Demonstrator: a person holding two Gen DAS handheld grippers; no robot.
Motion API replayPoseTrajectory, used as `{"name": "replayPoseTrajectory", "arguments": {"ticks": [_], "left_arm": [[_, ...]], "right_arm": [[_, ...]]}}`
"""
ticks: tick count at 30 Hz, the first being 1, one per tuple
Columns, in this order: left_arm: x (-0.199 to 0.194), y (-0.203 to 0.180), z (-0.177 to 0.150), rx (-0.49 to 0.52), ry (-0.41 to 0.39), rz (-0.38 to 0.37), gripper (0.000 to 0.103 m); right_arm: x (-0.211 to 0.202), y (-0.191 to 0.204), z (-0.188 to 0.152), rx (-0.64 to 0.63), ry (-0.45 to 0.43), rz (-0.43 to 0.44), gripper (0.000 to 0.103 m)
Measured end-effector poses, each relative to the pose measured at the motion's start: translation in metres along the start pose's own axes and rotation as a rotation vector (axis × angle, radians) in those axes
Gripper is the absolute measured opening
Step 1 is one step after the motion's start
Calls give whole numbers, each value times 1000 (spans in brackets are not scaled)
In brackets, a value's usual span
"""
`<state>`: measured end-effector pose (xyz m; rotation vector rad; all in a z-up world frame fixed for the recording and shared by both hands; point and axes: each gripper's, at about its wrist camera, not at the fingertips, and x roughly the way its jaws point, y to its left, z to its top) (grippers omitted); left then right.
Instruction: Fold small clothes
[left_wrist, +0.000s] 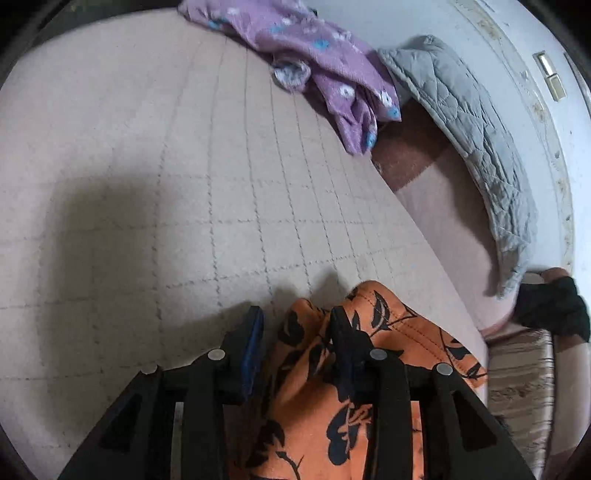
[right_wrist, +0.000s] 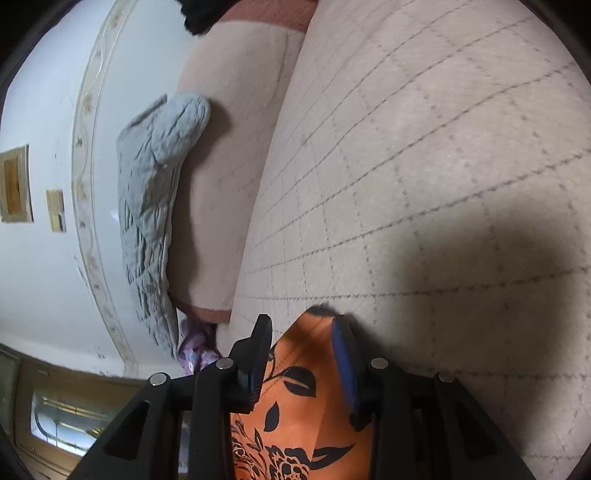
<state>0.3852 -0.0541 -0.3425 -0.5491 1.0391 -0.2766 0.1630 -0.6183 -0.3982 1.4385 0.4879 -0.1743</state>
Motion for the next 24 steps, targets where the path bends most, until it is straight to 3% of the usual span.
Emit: {"name": "replayPoseTrajectory", "arguments": {"ticks": [1,3,5,8,10,12,14,17,19,20,23,24], "left_arm": [[-4,-2,-2,13,-25,32,43],[-13,-8,-6,53,-89,100,43],[-24,-13,-11,93,-143,146,44],[-35,-17,-19,130,-174,222,44],[-40,-20,-27,157,-151,266,44],[-48,-23,-37,195,-125,285,44],[-59,-29,-51,249,-135,301,44],[-59,-32,-69,375,-119,407,58],[-40,-21,-72,400,-36,524,61],[-37,-12,-73,385,-12,545,63],[-58,-3,-70,329,1,518,63],[-65,-2,-71,321,-3,502,63]], "right_arm": [[-5,2,-2,-11,-5,1,41],[-17,8,-9,-49,-25,-7,54],[-28,19,-19,-111,-50,-32,55],[-41,37,-36,-250,-14,-114,55],[-43,51,-52,-343,20,-167,53],[-46,58,-67,-405,52,-183,40],[-48,63,-88,-481,75,-252,39],[-43,53,-110,-548,108,-382,38],[-48,53,-116,-576,86,-389,37],[-54,53,-116,-559,81,-381,37],[-85,49,-121,-473,60,-292,40],[-96,45,-123,-439,67,-267,52]]}}
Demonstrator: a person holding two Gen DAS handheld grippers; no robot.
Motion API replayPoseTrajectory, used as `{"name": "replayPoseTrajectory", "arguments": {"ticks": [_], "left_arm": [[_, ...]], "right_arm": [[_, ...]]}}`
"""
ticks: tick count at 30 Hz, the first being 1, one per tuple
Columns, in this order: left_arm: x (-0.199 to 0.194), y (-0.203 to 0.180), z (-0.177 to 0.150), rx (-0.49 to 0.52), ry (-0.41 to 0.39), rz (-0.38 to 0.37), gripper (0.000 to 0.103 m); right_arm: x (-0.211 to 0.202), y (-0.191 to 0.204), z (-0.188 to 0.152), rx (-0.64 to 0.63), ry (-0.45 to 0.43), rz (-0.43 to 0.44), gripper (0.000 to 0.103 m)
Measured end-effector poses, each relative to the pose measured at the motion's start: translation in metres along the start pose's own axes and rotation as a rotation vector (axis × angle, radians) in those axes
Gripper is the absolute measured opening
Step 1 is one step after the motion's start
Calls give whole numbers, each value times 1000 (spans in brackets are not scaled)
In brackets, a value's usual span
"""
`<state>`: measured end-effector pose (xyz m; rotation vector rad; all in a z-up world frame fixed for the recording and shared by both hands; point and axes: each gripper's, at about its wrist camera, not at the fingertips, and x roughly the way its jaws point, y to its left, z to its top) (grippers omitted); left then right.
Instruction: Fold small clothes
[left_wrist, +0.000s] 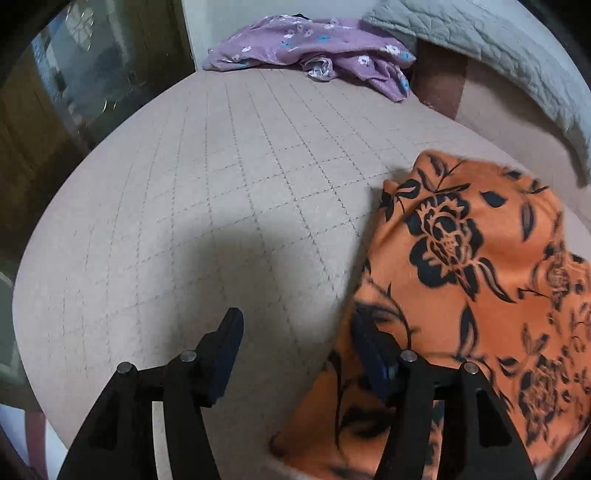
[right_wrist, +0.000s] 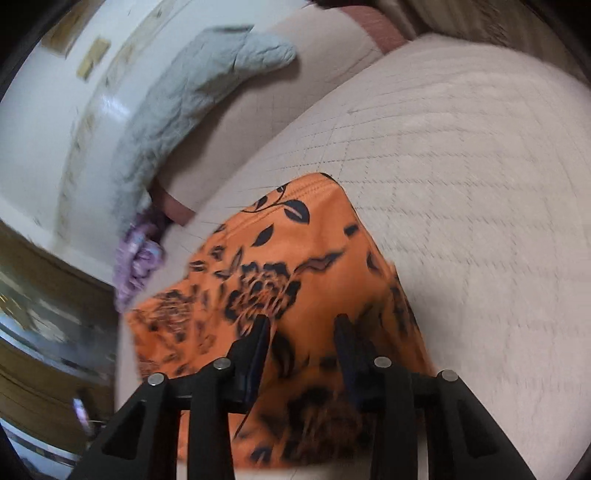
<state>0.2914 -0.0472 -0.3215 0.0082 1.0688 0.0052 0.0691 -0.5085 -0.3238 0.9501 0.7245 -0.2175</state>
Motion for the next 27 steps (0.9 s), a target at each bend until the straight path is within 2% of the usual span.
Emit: {"name": "replayPoseTrajectory", "arguments": {"ticks": [2,5,7,9,12,14,15,17,24,27], "left_arm": [[-13,5,-7,-17,-17,-26,63],[-39,-1,-22,-4,-73,-114,63],[-54,-17,-34,56,-110,-176,63],[-59,-33,-38,123,-120,-188,64],[-45,-54,-44,182,-60,-187,68],[-32,-64,-50,221,-20,-141,73],[-27,-71,-50,257,-27,-97,76],[-22,-77,-44,273,-33,-77,77],[-24,-94,-12,253,-62,-196,77],[-26,-106,8,212,-67,-243,78]], "right_arm": [[-16,-10,-14,90,16,104,67],[-34,-28,-39,182,46,192,71],[-32,-36,-52,255,70,215,77],[-20,-47,-61,350,111,232,78],[3,-46,-65,414,131,213,78],[6,-40,-60,379,70,203,78],[9,-37,-55,358,52,193,78],[20,-35,-49,356,45,176,78],[27,-26,-42,332,25,142,77],[29,-24,-42,336,25,132,77]]}}
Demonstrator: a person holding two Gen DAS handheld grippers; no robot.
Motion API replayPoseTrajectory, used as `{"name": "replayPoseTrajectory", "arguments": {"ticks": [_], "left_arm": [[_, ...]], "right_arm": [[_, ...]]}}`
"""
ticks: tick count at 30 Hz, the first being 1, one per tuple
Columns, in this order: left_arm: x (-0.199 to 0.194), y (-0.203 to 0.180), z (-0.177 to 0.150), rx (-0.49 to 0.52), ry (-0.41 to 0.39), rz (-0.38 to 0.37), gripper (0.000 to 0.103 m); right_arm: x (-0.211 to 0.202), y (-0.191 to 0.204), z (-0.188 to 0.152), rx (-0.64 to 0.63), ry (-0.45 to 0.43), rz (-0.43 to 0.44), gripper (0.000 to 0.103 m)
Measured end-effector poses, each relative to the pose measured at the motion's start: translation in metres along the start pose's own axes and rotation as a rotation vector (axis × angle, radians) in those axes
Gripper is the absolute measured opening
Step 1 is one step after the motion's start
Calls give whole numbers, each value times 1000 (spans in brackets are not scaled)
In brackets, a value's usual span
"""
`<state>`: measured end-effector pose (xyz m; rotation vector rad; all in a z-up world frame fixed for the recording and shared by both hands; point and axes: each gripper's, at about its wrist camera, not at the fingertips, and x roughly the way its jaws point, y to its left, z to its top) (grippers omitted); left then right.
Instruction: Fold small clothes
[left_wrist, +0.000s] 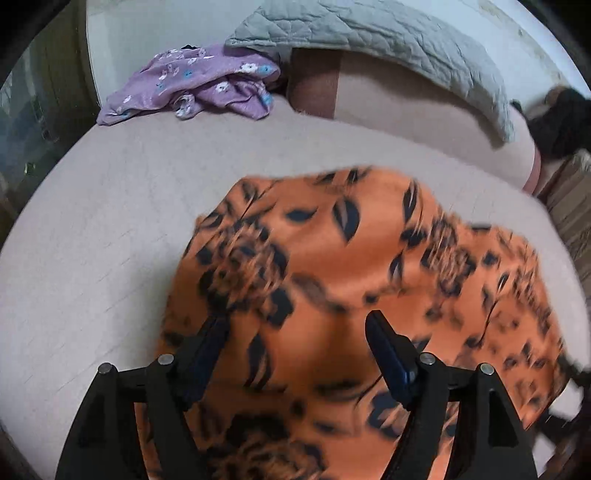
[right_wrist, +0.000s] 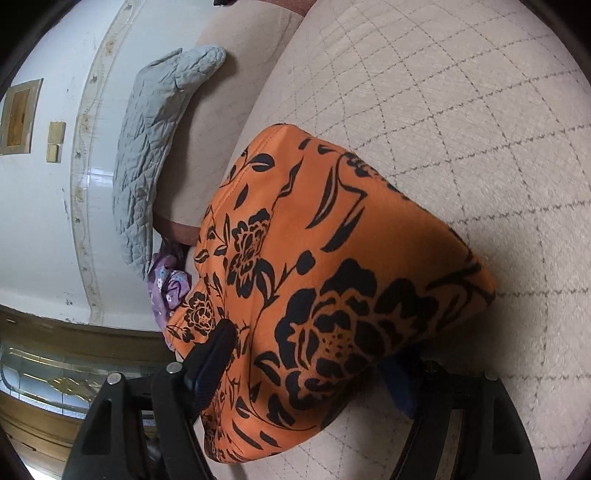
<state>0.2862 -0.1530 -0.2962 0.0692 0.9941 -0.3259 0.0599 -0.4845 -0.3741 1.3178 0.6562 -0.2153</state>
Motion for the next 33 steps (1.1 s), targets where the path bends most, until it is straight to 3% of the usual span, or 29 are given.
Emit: {"name": "replayPoseTrajectory", "arguments": {"ticks": [5,8,10,15,19,24,28,31,33], "left_arm": [[34,-27,37,-14,3,-11,78],[69,-45,51,55,44,59,79],[92,-44,54,65,103,117,88],[86,-26,64,-22,106,101,91],[48,-40,50,63,32,156,91],[-10,-51,9,186,-104,238,91],[-25,-41,-27,199,-61,246,91],[0,-30,-56,238,53,313,92],[0,-28,-61,230,21,313,93]], "right_arm": [[2,3,-3,-29,-13,-20,78],[2,4,-5,-44,-21,-27,78],[2,4,-5,-44,-23,-28,78],[4,2,-1,-31,-13,-13,81],[3,2,-2,-34,-10,-10,82],[1,-1,-2,-32,-4,3,81],[0,-2,-3,-33,-3,11,80],[-1,-2,-4,-43,-3,11,80],[-2,-3,-4,-43,-1,14,80]]}}
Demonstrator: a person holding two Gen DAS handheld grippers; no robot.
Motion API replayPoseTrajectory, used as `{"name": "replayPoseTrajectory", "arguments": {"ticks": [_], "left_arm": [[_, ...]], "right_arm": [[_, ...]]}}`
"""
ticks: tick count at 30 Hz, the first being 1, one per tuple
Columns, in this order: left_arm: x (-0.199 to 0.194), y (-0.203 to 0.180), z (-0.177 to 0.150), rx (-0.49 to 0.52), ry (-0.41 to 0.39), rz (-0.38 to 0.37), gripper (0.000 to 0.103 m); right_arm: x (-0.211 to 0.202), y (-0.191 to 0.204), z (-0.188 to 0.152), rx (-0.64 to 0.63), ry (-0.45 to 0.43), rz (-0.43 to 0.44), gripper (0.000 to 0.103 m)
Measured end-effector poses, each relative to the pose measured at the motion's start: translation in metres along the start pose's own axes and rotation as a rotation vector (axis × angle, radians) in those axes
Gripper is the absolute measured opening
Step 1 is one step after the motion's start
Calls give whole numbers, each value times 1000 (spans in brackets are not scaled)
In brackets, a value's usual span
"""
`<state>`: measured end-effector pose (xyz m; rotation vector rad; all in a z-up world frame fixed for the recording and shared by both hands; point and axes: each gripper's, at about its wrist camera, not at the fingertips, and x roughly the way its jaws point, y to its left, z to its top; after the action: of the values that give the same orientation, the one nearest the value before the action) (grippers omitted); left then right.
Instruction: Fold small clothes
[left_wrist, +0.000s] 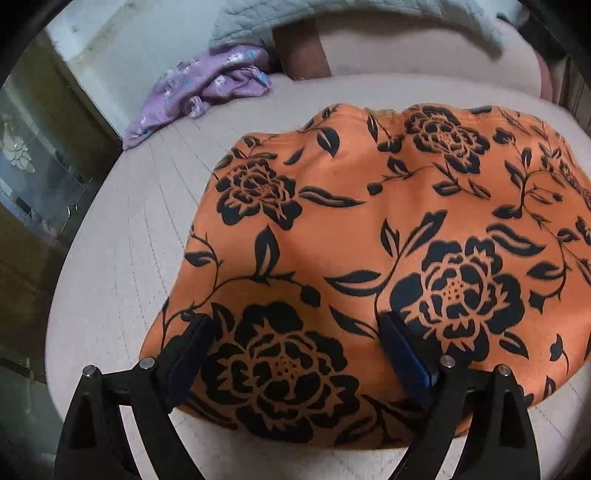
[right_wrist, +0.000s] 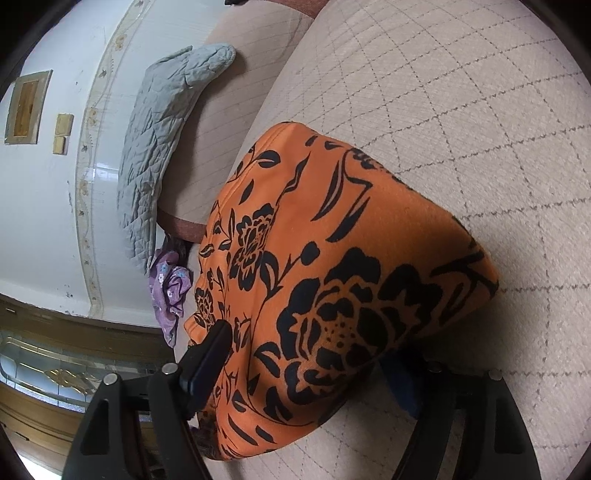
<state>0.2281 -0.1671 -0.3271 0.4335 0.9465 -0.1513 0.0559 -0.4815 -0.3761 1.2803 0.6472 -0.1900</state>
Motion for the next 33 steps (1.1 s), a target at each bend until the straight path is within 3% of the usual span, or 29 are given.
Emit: {"name": "replayPoseTrajectory", "arguments": {"ticks": [12,24,27,31,33], "left_arm": [[-57,-26,8,73,-211,-100,93],[-41,-42,7,89,-152,-149,93],[-13,-48,5,97,-41,-173,94],[-5,-34,10,6,21,-251,98],[-12,-24,12,-7,4,-264,98]], "right_arm": [[-1,-2,0,8,6,-4,80],[1,0,2,25,7,-9,80],[1,0,2,24,8,-7,80],[1,0,2,16,8,-8,80],[1,0,2,15,9,-4,80]]}}
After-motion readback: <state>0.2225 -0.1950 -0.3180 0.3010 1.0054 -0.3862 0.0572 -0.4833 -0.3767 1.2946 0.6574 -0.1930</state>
